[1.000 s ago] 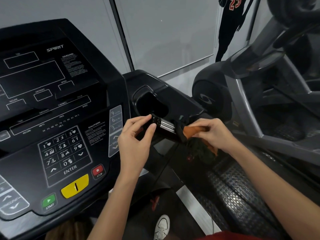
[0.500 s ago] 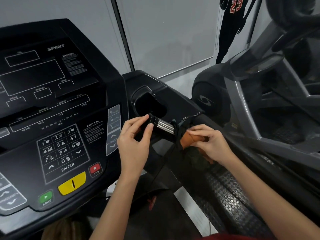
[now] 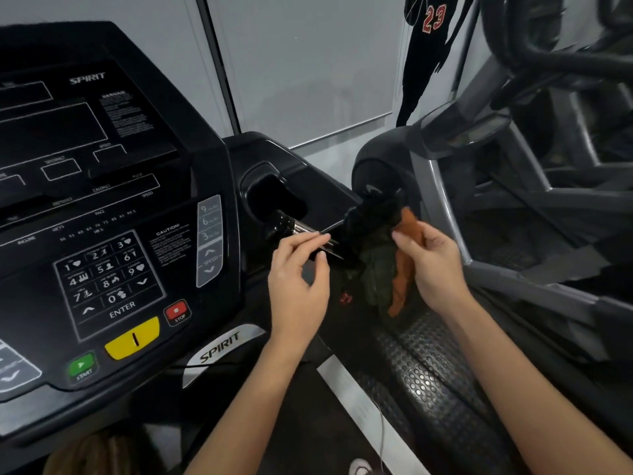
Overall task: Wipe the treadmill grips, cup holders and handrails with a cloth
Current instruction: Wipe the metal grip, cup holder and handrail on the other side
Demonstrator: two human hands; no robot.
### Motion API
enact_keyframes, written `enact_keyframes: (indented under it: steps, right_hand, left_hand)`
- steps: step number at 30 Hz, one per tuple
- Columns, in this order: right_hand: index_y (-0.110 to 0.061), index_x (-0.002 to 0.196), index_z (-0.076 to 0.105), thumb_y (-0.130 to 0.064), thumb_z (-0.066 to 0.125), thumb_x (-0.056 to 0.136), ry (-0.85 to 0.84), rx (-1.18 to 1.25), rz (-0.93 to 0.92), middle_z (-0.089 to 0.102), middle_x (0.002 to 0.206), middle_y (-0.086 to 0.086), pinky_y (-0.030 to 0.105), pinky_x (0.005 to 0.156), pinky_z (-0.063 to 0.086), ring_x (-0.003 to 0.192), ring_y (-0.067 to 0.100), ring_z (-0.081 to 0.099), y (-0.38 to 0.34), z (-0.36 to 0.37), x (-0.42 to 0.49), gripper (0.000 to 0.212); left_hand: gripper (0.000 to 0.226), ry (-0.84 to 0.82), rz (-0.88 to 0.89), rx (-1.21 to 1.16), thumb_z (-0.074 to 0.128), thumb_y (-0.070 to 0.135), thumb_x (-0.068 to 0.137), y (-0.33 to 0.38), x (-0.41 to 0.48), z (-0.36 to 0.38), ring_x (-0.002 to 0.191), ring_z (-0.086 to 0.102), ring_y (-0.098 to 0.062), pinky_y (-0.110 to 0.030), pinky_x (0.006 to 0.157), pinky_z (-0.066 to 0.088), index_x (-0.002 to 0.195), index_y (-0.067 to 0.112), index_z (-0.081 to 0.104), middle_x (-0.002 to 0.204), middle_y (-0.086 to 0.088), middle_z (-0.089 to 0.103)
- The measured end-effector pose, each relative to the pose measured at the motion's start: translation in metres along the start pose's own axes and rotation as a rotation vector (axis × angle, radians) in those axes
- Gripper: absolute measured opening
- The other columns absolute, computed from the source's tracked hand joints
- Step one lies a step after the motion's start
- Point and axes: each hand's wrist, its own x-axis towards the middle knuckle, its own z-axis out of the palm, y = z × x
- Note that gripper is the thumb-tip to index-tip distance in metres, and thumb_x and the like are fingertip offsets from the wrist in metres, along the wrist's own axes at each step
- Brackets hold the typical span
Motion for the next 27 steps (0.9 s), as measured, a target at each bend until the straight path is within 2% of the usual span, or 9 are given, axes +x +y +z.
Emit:
enact_keyframes:
  steps: [3, 6, 10, 12, 14, 17, 21, 24, 27]
  right_hand:
    - [-0.007, 0.093, 0.063, -0.007, 0.058, 0.083, 0.044, 0.187, 0.059, 0.072, 0.078, 0.000, 0.026, 0.071, 0.056, 0.074, 0.014, 0.068, -0.017, -0.026, 0.001, 0.011]
    - [-0.009, 0.090, 0.065, -0.013, 0.061, 0.084, 0.119, 0.167, 0.003, 0.069, 0.079, 0.003, 0.036, 0.081, 0.053, 0.074, 0.018, 0.065, -0.038, -0.057, 0.009, 0.009]
    - [-0.017, 0.079, 0.071, -0.043, 0.081, 0.054, 0.147, 0.026, -0.078, 0.063, 0.077, 0.003, 0.033, 0.074, 0.050, 0.077, 0.021, 0.058, -0.065, -0.085, 0.033, 0.037]
    - [-0.017, 0.079, 0.069, -0.033, 0.077, 0.067, 0.131, -0.054, -0.102, 0.066, 0.072, -0.002, 0.033, 0.075, 0.051, 0.075, 0.018, 0.059, -0.070, -0.093, 0.049, 0.022]
    - [-0.016, 0.082, 0.064, -0.016, 0.063, 0.086, 0.108, -0.160, -0.111, 0.065, 0.064, -0.009, 0.025, 0.067, 0.052, 0.063, 0.009, 0.061, -0.068, -0.097, 0.066, 0.004]
    - [-0.008, 0.096, 0.062, -0.016, 0.052, 0.094, -0.056, -0.322, 0.097, 0.057, 0.064, -0.003, 0.019, 0.056, 0.047, 0.052, 0.004, 0.054, -0.042, -0.096, 0.087, 0.012]
    - [-0.017, 0.096, 0.063, -0.028, 0.045, 0.097, -0.380, -0.361, 0.477, 0.062, 0.081, 0.000, 0.020, 0.066, 0.051, 0.071, 0.008, 0.061, 0.011, -0.088, 0.100, 0.021]
    - [-0.015, 0.124, 0.055, -0.037, 0.040, 0.098, -0.607, -0.463, 0.539, 0.063, 0.116, -0.001, 0.023, 0.093, 0.045, 0.108, 0.011, 0.059, 0.031, -0.077, 0.115, 0.037]
    - [-0.020, 0.128, 0.050, -0.039, 0.033, 0.099, -0.658, -0.446, 0.560, 0.060, 0.111, -0.008, 0.019, 0.086, 0.044, 0.102, 0.005, 0.057, 0.028, -0.060, 0.127, 0.038]
  left_hand:
    - [0.024, -0.126, -0.040, -0.003, 0.056, 0.006, 0.087, 0.001, -0.009, 0.016, 0.100, 0.057, -0.006, -0.024, 0.088, 0.047, 0.105, 0.016, 0.069, 0.105, 0.015, 0.057]
    - [0.023, -0.261, -0.103, -0.023, 0.057, 0.004, 0.088, 0.005, -0.016, 0.034, 0.098, 0.055, 0.000, -0.015, 0.086, 0.045, 0.104, 0.015, 0.069, 0.103, 0.016, 0.056]
    - [0.024, -0.351, -0.190, -0.030, 0.056, 0.006, 0.089, 0.004, -0.016, 0.055, 0.095, 0.053, 0.003, -0.014, 0.082, 0.046, 0.107, 0.015, 0.068, 0.101, 0.019, 0.053]
    - [0.025, -0.361, -0.238, -0.041, 0.056, 0.006, 0.089, 0.003, -0.014, 0.068, 0.094, 0.054, 0.000, -0.015, 0.082, 0.047, 0.109, 0.016, 0.067, 0.103, 0.013, 0.054]
    - [0.028, -0.373, -0.291, -0.029, 0.055, 0.006, 0.090, 0.001, -0.011, 0.082, 0.095, 0.053, -0.001, -0.006, 0.080, 0.042, 0.115, 0.015, 0.063, 0.110, 0.006, 0.055]
    - [0.038, -0.390, -0.441, -0.007, 0.051, 0.009, 0.093, -0.006, -0.004, 0.103, 0.107, 0.051, -0.004, -0.001, 0.080, 0.038, 0.131, 0.013, 0.050, 0.128, 0.002, 0.050]
    - [0.051, -0.422, -0.632, 0.004, 0.045, 0.015, 0.097, -0.019, 0.001, 0.127, 0.127, 0.043, -0.014, -0.023, 0.103, 0.035, 0.145, 0.012, 0.028, 0.145, -0.001, 0.038]
    - [0.053, -0.366, -0.717, -0.017, 0.040, 0.019, 0.099, -0.032, 0.008, 0.145, 0.137, 0.032, -0.017, -0.037, 0.114, 0.028, 0.148, 0.018, 0.020, 0.152, 0.000, 0.029]
    - [0.054, -0.325, -0.753, -0.025, 0.037, 0.020, 0.099, -0.042, 0.016, 0.155, 0.138, 0.030, -0.019, -0.042, 0.113, 0.029, 0.149, 0.026, 0.018, 0.153, 0.002, 0.027]
